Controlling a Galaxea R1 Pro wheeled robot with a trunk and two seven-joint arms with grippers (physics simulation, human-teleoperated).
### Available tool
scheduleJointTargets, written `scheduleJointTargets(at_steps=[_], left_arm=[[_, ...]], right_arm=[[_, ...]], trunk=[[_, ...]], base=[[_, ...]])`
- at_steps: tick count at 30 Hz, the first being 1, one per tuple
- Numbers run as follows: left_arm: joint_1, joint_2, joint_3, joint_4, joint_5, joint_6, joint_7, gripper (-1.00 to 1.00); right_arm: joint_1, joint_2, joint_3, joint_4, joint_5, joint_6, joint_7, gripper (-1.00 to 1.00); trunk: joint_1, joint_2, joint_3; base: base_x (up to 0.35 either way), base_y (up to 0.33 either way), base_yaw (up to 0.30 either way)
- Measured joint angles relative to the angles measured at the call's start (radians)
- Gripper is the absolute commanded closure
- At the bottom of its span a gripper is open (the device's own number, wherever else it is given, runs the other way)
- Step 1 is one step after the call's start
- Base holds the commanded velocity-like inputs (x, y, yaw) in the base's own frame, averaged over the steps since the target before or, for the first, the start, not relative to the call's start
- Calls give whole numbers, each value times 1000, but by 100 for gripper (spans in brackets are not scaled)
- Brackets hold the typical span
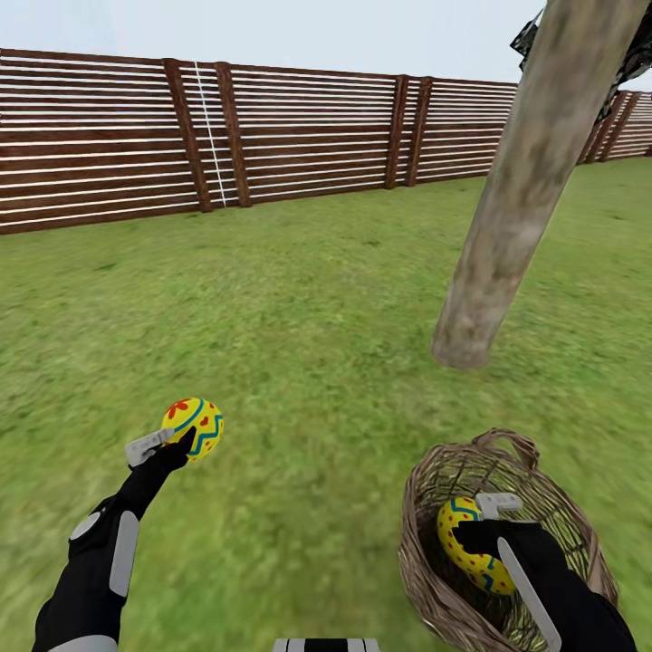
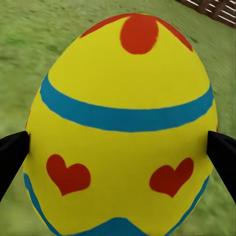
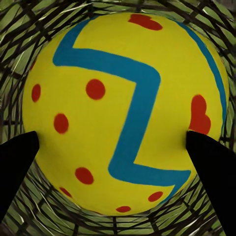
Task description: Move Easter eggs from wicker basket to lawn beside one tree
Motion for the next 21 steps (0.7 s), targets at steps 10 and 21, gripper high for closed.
scheduleJointTargets(at_steps=[10, 21], left_arm=[[0, 0, -80, 36, -1, 0, 79, 100], [0, 12, -79, 35, -26, 130, 85, 100]], right_arm=[[0, 0, 0, 0, 0, 0, 0, 100], [0, 0, 0, -3, -2, 0, 1, 100]], trunk=[[-4, 2, 37], [-9, 5, 80]], base=[[0, 0, 0], [0, 0, 0]])
